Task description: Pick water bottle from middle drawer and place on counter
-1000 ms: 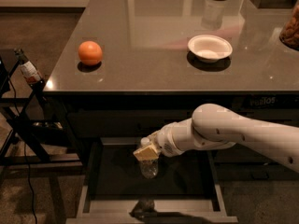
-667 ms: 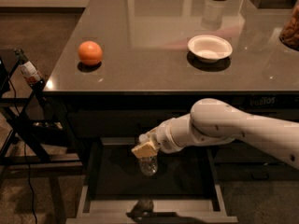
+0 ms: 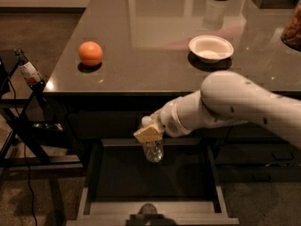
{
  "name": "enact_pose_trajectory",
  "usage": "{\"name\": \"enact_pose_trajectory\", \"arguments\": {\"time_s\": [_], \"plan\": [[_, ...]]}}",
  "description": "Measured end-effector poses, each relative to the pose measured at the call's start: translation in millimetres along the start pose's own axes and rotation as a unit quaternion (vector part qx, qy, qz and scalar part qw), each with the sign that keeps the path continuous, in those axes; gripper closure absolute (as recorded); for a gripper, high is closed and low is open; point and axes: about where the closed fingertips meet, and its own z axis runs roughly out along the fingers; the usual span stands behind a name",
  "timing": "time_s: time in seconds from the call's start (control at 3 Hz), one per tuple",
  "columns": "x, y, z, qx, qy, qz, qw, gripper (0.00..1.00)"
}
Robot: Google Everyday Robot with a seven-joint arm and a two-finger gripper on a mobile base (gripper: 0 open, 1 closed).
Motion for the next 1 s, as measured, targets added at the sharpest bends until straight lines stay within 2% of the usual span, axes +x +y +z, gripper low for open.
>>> {"name": "enact_pose_trajectory", "arguments": {"time_s": [0.33,1.0], "plan": [[-34.5,3.0,-34.8,0.018,0.0,-0.024,0.9996,1.0],[-47.1,6.8,-43.1,0.017,-0.008,-0.028,0.9994,1.0]]}}
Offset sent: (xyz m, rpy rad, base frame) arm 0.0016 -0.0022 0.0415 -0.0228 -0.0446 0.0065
